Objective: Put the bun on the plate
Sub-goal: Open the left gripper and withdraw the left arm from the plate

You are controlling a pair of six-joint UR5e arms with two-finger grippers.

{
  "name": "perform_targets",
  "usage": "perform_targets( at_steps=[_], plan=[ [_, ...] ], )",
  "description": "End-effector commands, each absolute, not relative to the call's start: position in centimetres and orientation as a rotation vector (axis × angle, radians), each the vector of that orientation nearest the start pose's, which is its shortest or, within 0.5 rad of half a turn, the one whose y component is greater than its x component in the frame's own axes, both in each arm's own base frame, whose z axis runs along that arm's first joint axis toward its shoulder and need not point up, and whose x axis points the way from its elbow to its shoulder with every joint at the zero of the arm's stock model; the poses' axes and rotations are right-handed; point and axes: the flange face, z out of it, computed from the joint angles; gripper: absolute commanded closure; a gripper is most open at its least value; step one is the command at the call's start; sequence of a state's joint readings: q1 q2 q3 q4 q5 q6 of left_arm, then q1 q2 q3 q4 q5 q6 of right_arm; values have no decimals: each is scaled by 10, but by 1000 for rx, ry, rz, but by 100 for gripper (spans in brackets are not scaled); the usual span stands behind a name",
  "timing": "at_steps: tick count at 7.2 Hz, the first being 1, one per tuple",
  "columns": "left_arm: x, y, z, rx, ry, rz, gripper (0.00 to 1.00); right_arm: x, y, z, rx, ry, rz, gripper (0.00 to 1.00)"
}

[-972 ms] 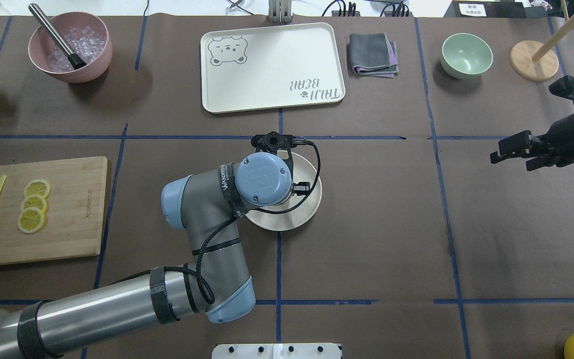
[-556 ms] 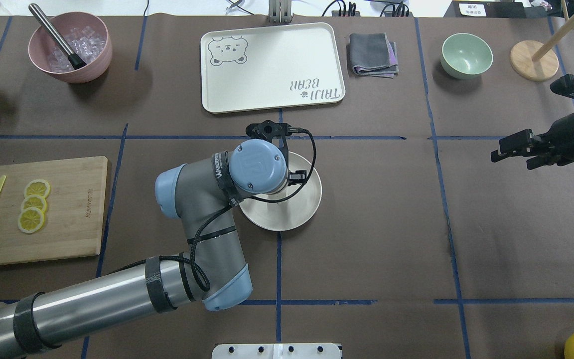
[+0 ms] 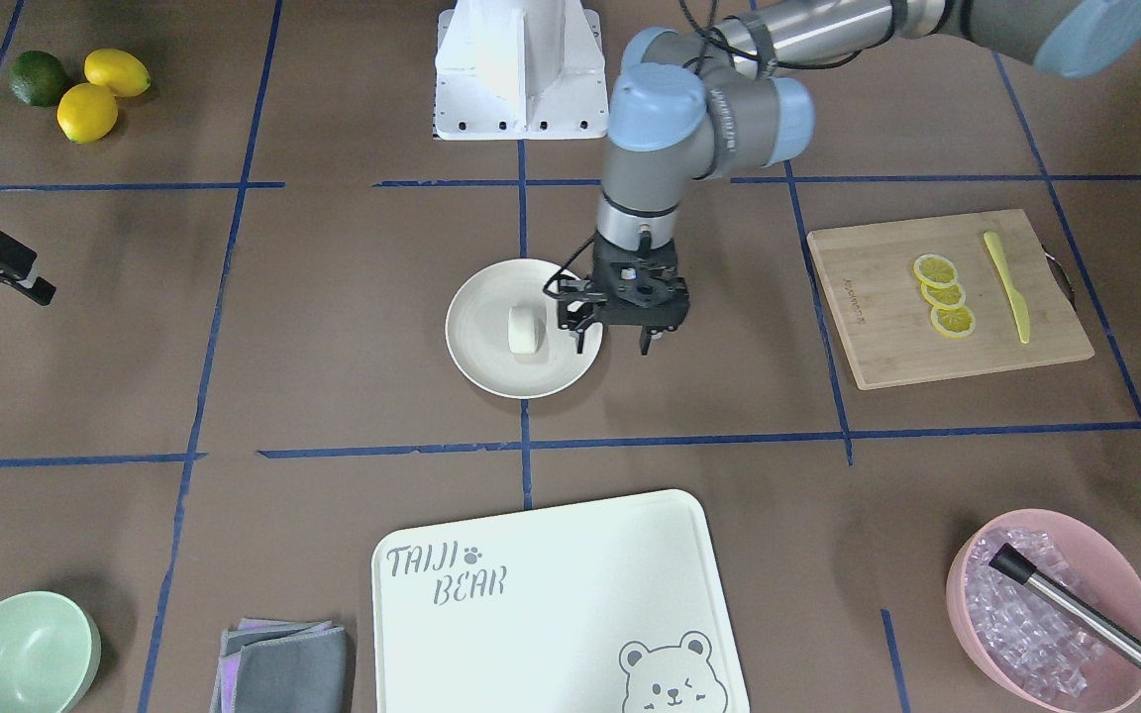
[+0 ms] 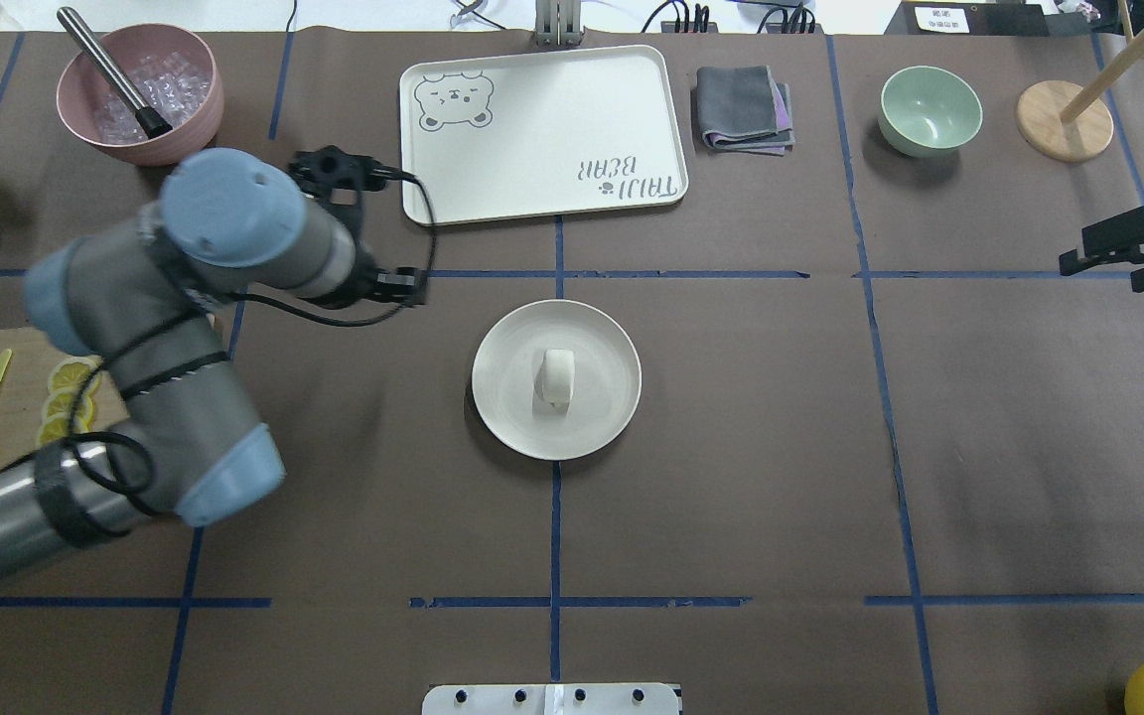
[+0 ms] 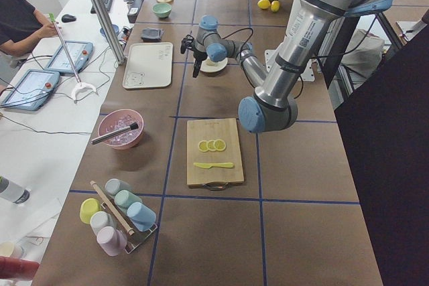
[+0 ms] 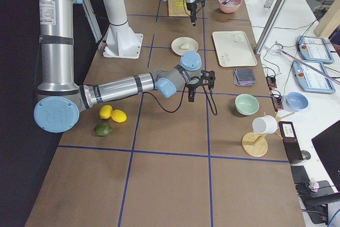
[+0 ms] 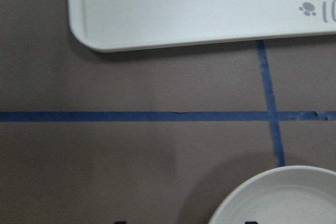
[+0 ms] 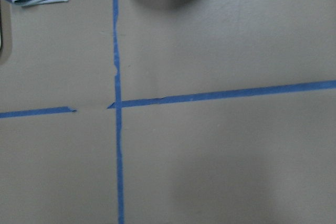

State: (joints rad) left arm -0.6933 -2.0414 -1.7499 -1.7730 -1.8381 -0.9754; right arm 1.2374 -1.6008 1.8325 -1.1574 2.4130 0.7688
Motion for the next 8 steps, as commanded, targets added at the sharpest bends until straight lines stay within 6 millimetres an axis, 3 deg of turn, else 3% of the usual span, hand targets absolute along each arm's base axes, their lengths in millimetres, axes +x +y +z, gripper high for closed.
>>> perform_targets(
  at_steps=[1, 3, 4, 6, 7, 8],
  plan=[
    [258, -510, 402, 258, 804, 201, 19, -22, -490, 524, 109, -893, 32, 0],
    [85, -509, 491, 254, 849, 249, 19, 33, -488, 543, 106, -821, -28, 0],
    [28, -496, 533, 267, 828, 275, 19, 46, -482, 560, 98, -794, -57, 0],
    [-58, -483, 563, 203, 773, 298, 19, 68, -481, 614, 71, -788, -140, 0],
    [-63, -473, 571, 164, 782, 293, 19, 74, -480, 632, 50, -787, -137, 0],
    [-61, -470, 570, 108, 791, 273, 19, 74, -480, 635, 43, -770, -137, 0]
  ],
)
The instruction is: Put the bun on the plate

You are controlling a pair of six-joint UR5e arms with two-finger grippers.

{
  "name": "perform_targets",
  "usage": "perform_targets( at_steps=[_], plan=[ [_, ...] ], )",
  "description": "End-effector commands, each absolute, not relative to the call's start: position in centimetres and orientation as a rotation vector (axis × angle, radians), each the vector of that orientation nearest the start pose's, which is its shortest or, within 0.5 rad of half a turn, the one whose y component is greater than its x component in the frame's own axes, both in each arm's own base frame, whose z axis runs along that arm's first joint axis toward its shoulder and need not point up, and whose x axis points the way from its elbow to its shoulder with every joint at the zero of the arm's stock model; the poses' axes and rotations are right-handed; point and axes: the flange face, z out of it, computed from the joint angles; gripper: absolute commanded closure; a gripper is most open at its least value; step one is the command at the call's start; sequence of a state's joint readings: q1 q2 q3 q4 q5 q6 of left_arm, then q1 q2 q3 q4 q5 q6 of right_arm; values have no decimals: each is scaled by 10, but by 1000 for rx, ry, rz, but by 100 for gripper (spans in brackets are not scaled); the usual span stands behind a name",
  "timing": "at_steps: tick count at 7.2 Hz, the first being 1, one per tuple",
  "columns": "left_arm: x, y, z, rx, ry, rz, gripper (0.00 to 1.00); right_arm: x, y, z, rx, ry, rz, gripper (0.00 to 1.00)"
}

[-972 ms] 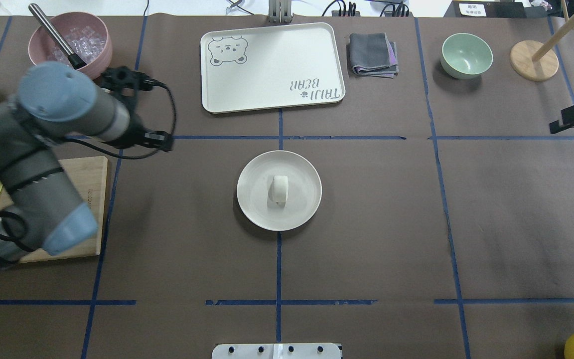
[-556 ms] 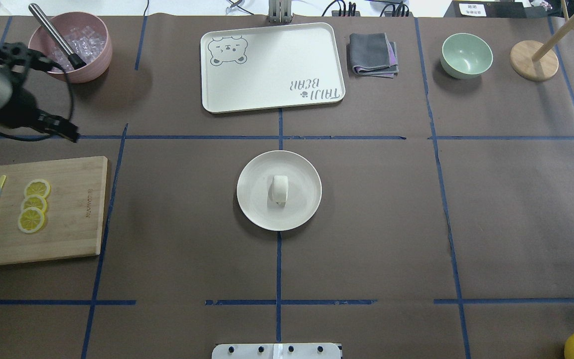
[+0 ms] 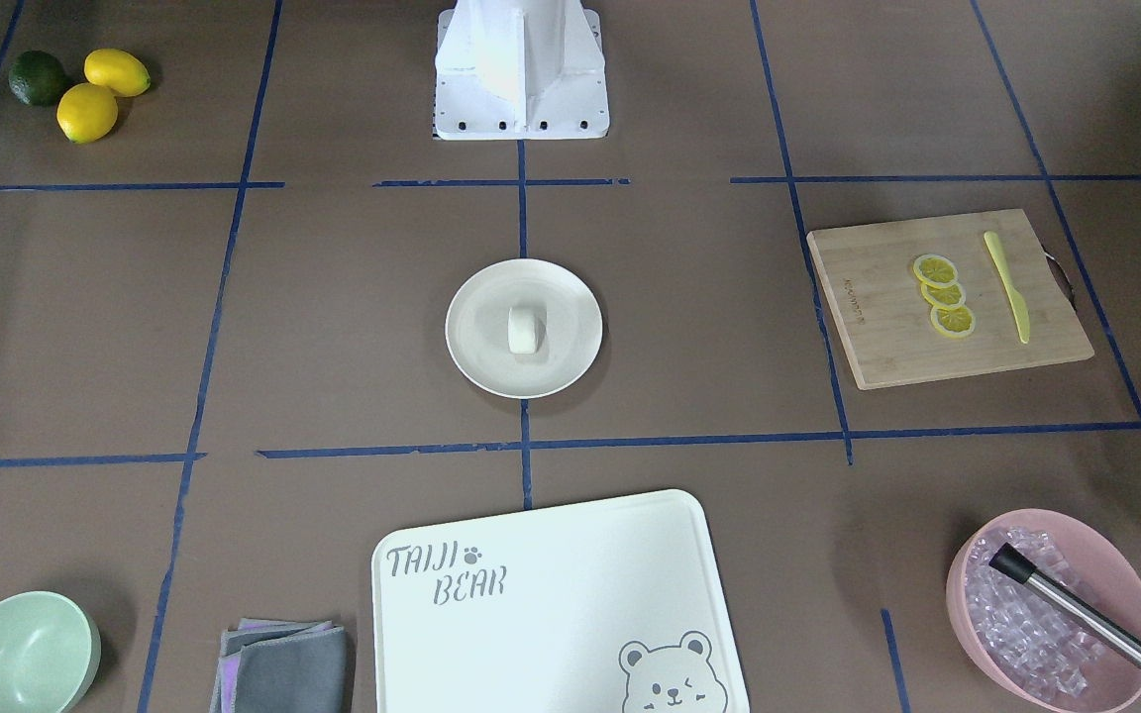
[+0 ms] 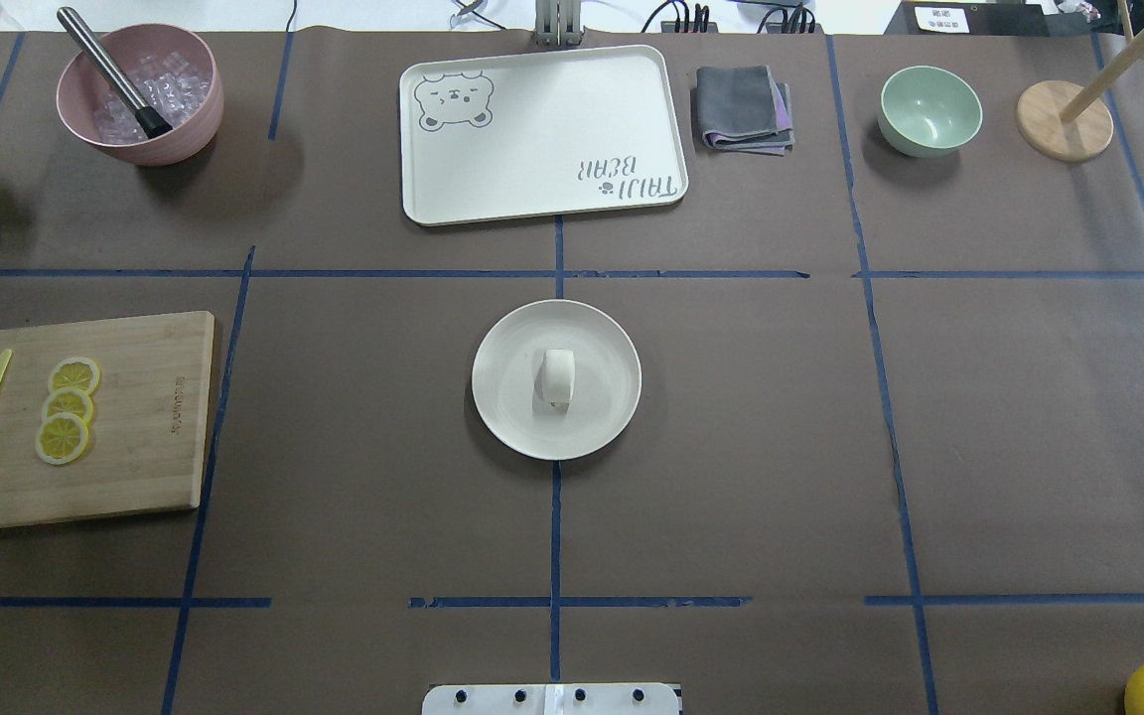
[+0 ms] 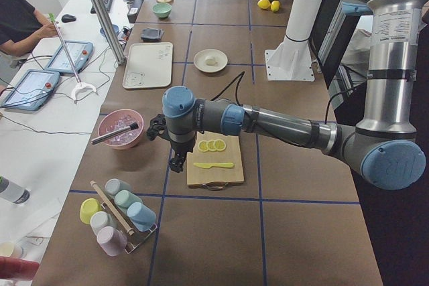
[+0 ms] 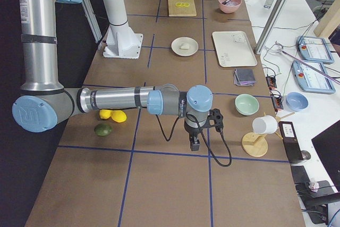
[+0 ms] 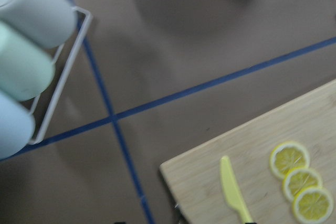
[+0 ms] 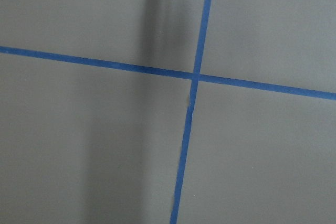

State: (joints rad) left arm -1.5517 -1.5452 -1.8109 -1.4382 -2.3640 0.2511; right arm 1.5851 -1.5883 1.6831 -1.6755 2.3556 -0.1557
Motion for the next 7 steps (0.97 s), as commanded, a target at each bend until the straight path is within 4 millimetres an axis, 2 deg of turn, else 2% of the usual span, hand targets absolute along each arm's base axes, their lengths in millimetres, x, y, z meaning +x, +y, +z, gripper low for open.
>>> perform_targets(
  at_steps=[1, 2, 3, 4, 5, 7],
  plan=[
    [-61, -471, 576, 75, 796, 259, 19, 73, -481, 633, 39, -783, -137, 0],
    [-62, -465, 575, 75, 804, 256, 14, 73, -491, 623, -2, -786, -119, 0],
    [-62, -463, 577, 73, 804, 256, 1, 74, -500, 614, -30, -789, -107, 0],
    [-61, -458, 582, 74, 804, 261, 0, 72, -499, 616, -35, -789, -110, 0],
    [-61, -458, 574, 90, 803, 267, 0, 72, -494, 620, -39, -791, -113, 0],
    [-61, -458, 573, 90, 803, 267, 0, 72, -487, 629, -29, -797, -175, 0]
  ],
)
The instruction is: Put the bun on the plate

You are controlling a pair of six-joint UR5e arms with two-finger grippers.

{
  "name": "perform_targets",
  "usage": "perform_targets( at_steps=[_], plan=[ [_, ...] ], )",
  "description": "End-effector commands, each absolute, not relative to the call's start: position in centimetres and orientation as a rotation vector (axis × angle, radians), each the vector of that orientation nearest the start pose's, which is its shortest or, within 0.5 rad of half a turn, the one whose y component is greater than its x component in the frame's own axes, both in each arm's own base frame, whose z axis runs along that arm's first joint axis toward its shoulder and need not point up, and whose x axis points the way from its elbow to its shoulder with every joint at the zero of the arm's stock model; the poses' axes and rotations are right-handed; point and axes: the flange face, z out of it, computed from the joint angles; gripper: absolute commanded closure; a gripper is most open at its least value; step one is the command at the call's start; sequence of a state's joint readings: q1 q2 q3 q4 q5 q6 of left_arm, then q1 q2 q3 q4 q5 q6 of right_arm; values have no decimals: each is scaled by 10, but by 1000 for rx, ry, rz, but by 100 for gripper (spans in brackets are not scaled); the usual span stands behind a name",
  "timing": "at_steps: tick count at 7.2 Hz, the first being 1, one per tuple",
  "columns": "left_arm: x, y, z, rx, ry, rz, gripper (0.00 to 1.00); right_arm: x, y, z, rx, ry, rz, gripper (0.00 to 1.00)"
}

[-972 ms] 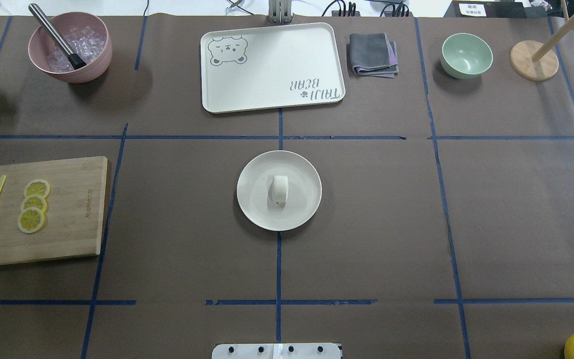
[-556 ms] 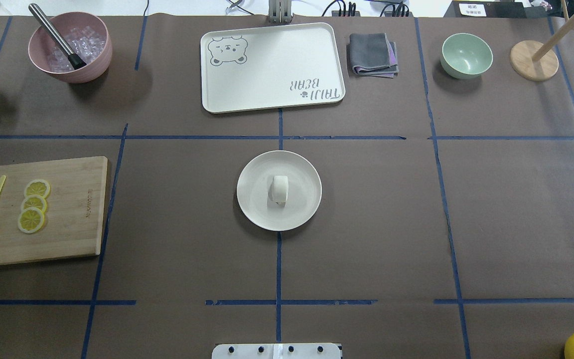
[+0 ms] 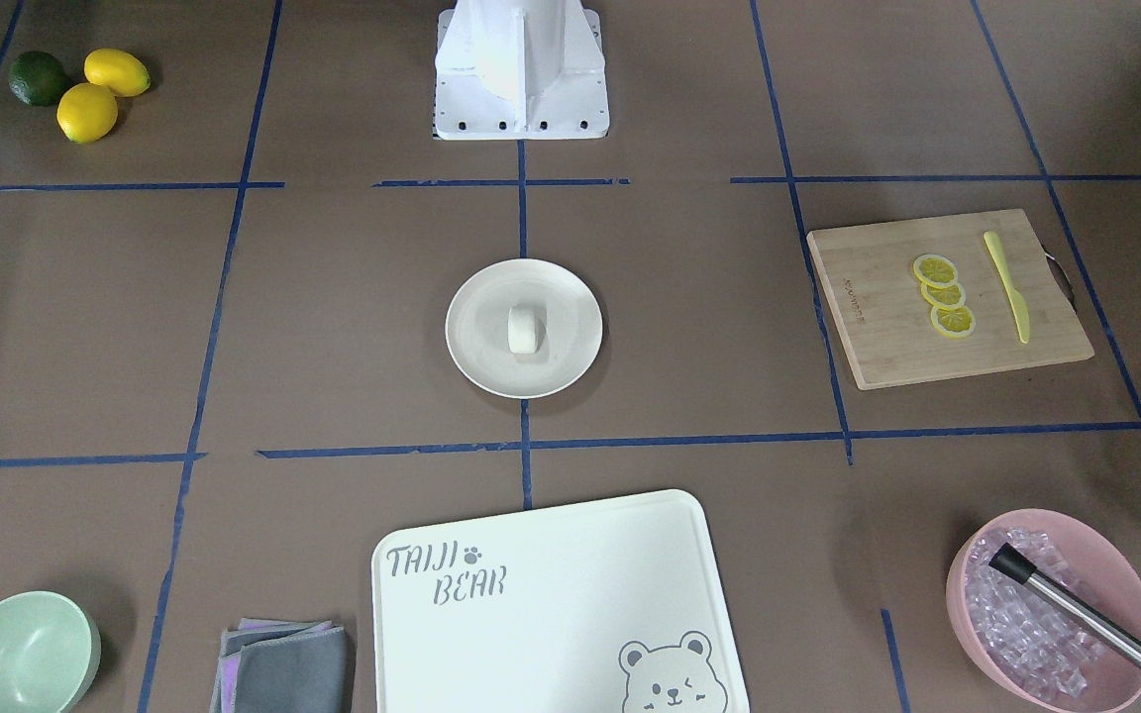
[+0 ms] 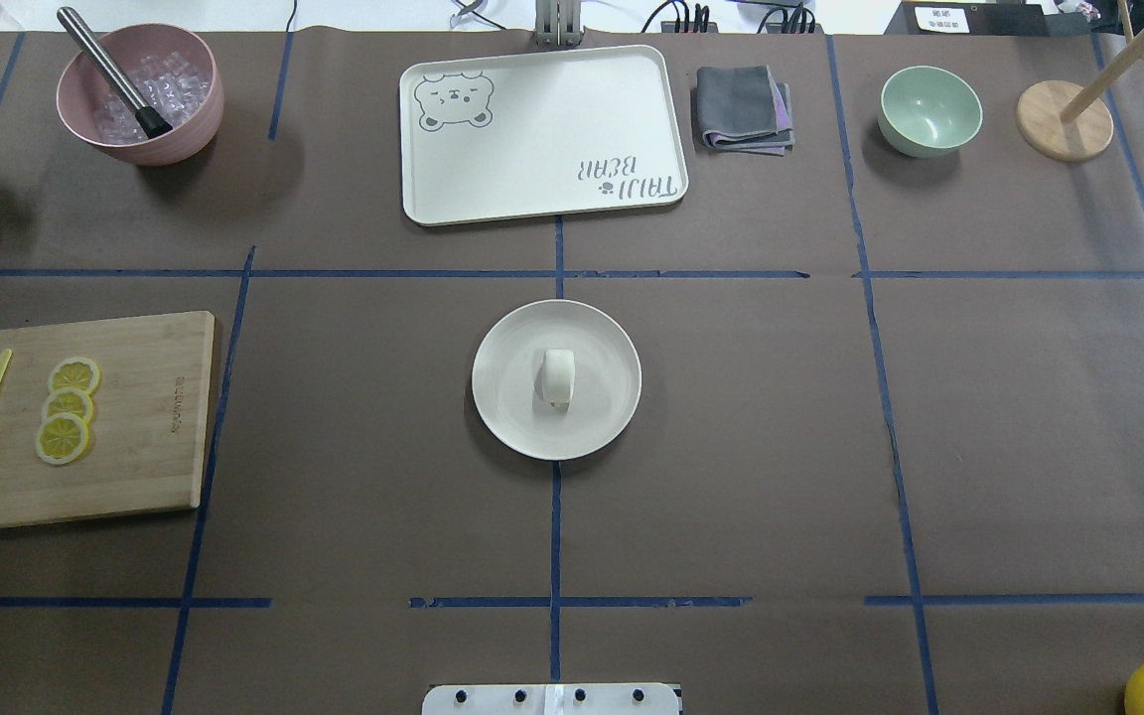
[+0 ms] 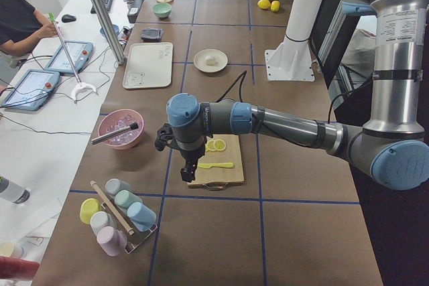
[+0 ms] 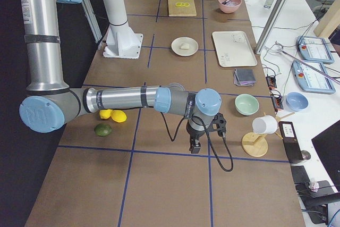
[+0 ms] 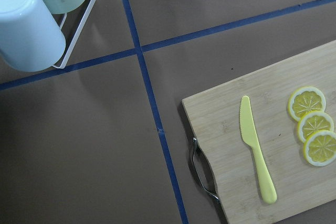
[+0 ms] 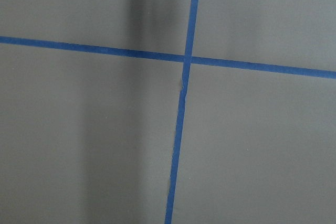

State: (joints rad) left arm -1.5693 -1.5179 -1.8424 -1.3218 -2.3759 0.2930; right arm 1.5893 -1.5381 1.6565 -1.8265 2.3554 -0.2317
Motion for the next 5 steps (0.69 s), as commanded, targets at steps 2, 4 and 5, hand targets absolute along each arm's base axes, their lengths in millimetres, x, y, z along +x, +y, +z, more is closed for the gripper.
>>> perform_targets(
  at_steps=[2, 4, 5],
  plan=[
    [-61, -459, 570, 91, 801, 265, 0, 71, -474, 645, -57, -793, -155, 0],
    [-60, -460, 574, 67, 803, 228, 0, 59, -476, 649, -74, -790, -175, 0],
    [-59, -459, 581, 38, 805, 180, 0, 56, -477, 647, -68, -787, -185, 0]
  ],
)
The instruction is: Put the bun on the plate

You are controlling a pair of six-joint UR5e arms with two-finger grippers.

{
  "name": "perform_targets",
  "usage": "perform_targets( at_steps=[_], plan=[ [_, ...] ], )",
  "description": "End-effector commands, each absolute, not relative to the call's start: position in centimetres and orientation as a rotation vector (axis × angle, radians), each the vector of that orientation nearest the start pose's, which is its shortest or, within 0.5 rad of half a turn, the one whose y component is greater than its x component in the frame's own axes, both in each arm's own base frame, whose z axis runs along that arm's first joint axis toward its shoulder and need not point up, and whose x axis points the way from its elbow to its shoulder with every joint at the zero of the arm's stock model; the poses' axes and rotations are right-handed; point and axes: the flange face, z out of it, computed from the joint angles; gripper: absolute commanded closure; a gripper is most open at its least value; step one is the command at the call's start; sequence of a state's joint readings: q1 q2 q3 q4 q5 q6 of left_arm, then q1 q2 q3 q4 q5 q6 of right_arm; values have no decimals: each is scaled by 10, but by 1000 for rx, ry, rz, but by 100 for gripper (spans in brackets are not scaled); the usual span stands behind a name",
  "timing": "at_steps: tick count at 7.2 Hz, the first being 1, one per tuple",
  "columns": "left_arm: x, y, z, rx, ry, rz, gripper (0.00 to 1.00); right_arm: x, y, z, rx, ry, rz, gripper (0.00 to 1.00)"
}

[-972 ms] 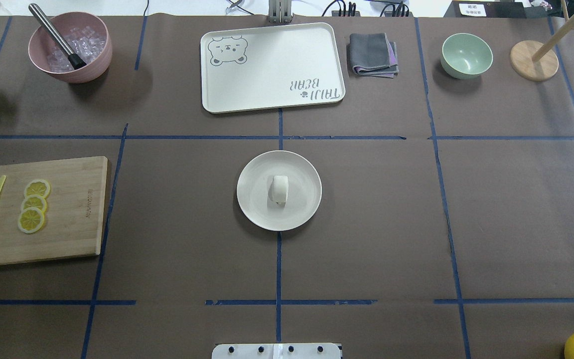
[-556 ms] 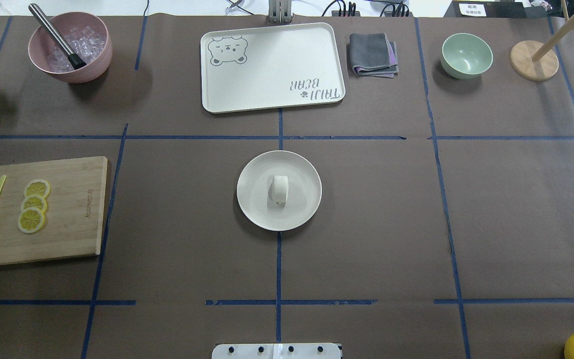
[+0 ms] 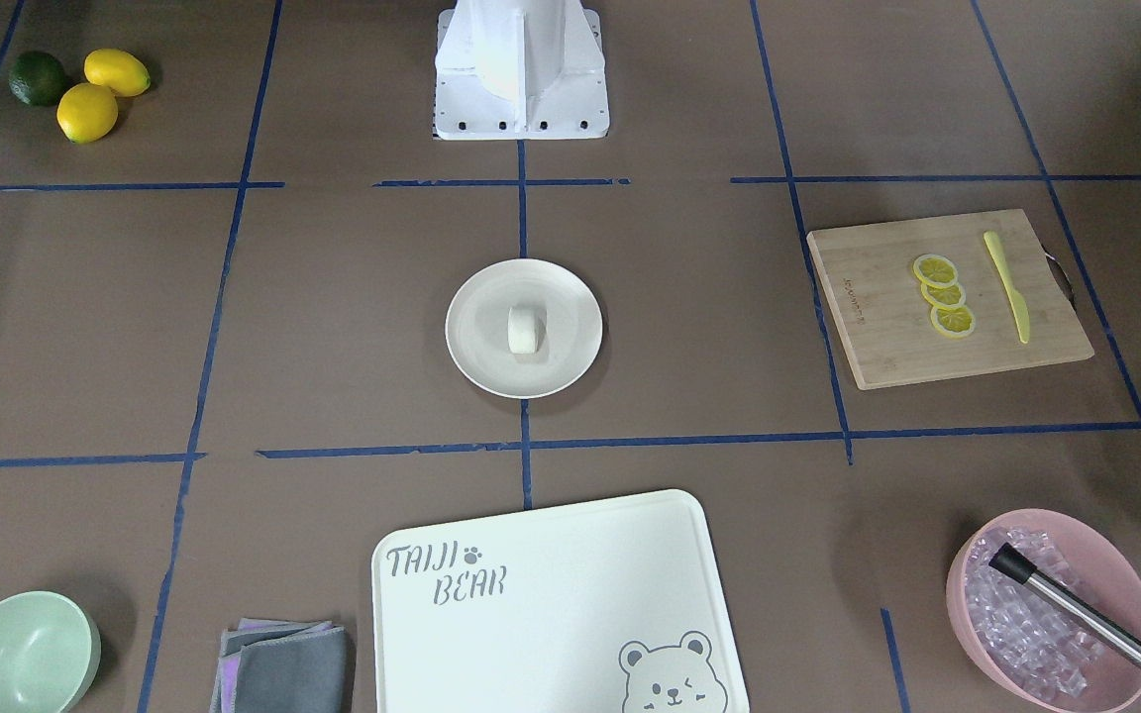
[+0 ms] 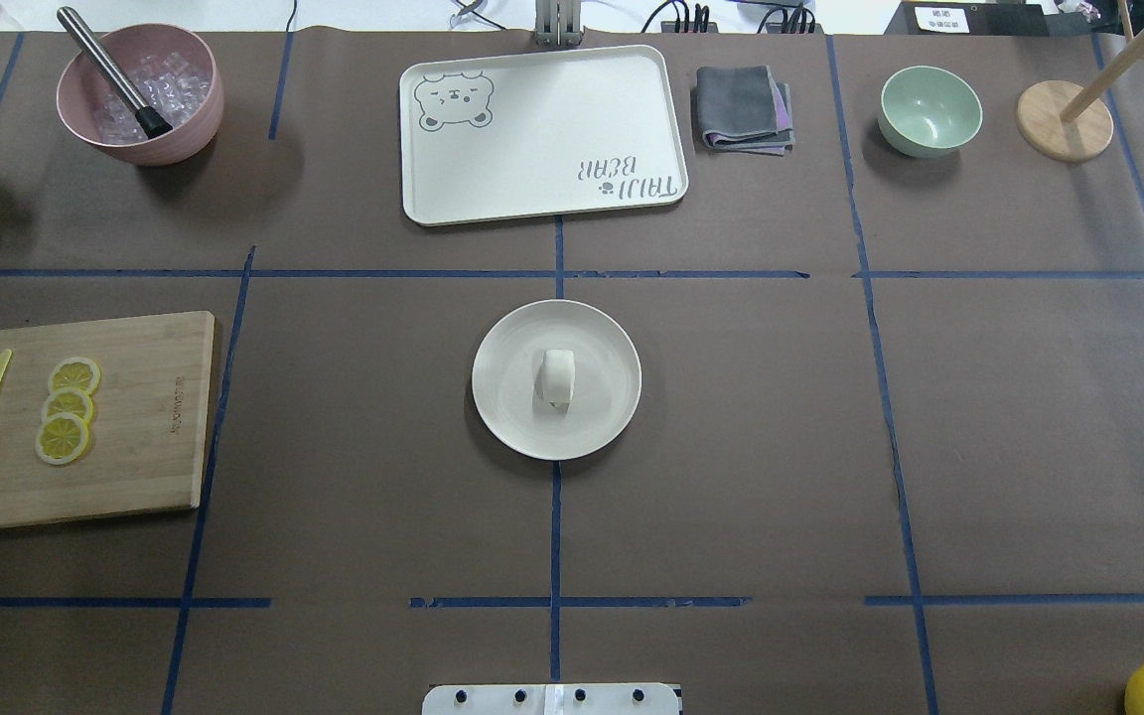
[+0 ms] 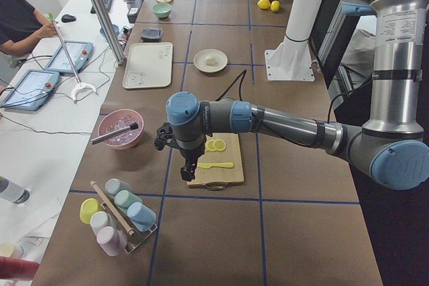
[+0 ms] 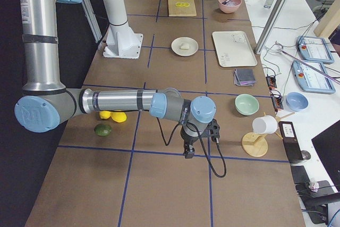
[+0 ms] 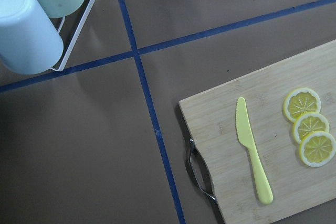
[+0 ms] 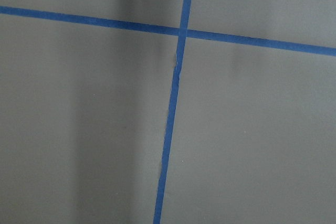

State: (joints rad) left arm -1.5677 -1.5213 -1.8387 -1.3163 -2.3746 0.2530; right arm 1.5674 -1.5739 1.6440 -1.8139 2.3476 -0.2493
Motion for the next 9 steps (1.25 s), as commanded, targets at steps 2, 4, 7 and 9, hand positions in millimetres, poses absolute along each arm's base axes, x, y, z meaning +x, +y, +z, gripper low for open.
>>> perform_targets(
  at_steps=[2, 4, 7, 9],
  plan=[
    [-59, -459, 583, 51, 804, 187, 0, 56, -478, 668, -32, -784, -203, 0],
    [-60, -450, 582, 54, 804, 188, 0, 57, -476, 670, 10, -788, -217, 0],
    [-57, -435, 575, 113, 854, 207, 0, 56, -483, 667, 15, -800, -218, 0],
    [-56, -437, 578, 103, 858, 203, 0, 54, -484, 664, 25, -823, -217, 0]
  ],
)
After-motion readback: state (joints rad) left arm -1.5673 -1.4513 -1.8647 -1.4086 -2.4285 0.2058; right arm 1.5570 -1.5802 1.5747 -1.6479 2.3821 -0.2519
